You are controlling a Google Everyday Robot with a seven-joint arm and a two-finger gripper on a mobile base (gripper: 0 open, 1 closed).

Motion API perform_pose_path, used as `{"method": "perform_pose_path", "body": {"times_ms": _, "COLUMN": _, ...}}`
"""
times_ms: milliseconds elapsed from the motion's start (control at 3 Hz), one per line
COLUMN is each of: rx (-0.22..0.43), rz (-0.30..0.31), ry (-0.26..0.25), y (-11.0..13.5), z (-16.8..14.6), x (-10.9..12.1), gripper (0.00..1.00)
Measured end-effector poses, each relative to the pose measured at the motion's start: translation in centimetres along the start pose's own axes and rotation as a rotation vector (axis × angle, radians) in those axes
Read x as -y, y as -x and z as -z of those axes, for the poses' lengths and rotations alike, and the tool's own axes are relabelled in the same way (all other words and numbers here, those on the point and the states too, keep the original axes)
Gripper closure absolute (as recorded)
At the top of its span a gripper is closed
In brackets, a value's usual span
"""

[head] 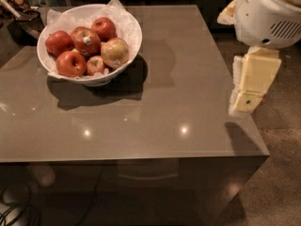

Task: Pick apple from white bowl

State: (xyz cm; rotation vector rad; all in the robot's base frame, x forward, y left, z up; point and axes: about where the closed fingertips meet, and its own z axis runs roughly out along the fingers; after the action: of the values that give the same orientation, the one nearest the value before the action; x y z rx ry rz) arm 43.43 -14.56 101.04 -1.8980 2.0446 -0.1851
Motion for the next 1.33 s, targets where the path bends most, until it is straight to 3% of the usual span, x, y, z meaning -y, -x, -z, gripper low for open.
{"method": "perform_pose_path", "body": {"times_ms": 667, "rx": 0.022, "rz": -0.033, "ry": 0.0, "y": 1.6, "z": 0.1, "x": 0.8, "gripper": 0.0}}
{"method": "perform_pose_path", "body": {"times_ms": 1000, "rx": 0.03, "rz": -0.082, "ry": 0.031, "y": 4.6, "z": -1.0, "x": 3.2, "gripper": 0.0}}
{"method": "perform_pose_path", "body": {"times_ms": 1333, "rx": 0.031, "rz": -0.086, "ry": 0.073, "y": 8.3, "z": -2.9, "x": 5.8, "gripper": 0.0}}
